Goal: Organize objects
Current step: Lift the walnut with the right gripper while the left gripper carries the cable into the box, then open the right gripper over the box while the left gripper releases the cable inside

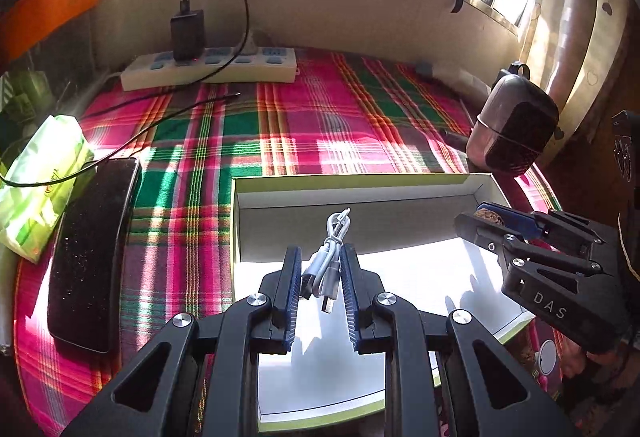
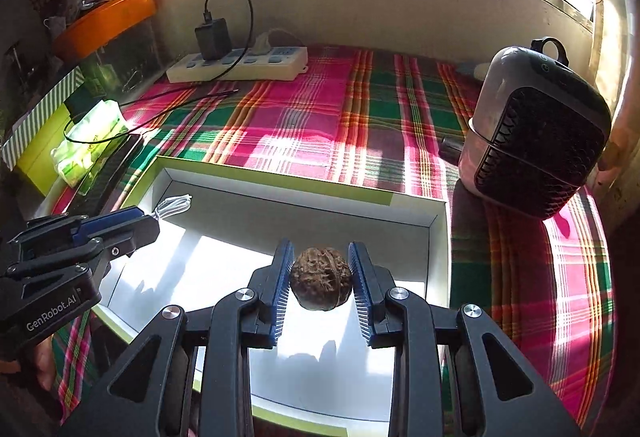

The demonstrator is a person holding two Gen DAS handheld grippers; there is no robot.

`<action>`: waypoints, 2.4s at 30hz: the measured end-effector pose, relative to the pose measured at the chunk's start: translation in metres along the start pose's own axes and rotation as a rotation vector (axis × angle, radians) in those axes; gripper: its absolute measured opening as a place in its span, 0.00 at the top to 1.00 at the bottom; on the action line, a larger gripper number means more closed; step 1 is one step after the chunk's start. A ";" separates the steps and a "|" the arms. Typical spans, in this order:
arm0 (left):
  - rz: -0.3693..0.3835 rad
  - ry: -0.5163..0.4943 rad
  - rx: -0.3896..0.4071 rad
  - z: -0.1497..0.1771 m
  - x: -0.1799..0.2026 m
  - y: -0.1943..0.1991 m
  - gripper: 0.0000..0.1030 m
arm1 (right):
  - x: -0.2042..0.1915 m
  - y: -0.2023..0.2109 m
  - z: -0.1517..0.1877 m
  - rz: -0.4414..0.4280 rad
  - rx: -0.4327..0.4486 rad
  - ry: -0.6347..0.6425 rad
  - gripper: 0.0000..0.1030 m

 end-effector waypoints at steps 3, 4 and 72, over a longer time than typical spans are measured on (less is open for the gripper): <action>-0.005 -0.008 -0.008 -0.006 0.000 -0.009 0.82 | 0.004 -0.009 -0.006 0.008 -0.013 -0.004 0.71; -0.006 -0.013 -0.010 -0.006 0.000 -0.011 0.83 | 0.004 -0.012 -0.008 0.008 -0.015 -0.003 0.71; -0.047 -0.007 0.009 0.003 -0.005 0.009 0.66 | 0.011 -0.012 -0.003 0.019 -0.041 -0.091 0.49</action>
Point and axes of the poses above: each gripper's, at about its wrist camera, not at the fingertips, and y roughly against the way its jaws point, x to its right, z to its underside, the point moved 4 cm from there along -y, roughly the way its jaws point, and after that the axes turned 3 degrees about y, right-handed, at the moved point
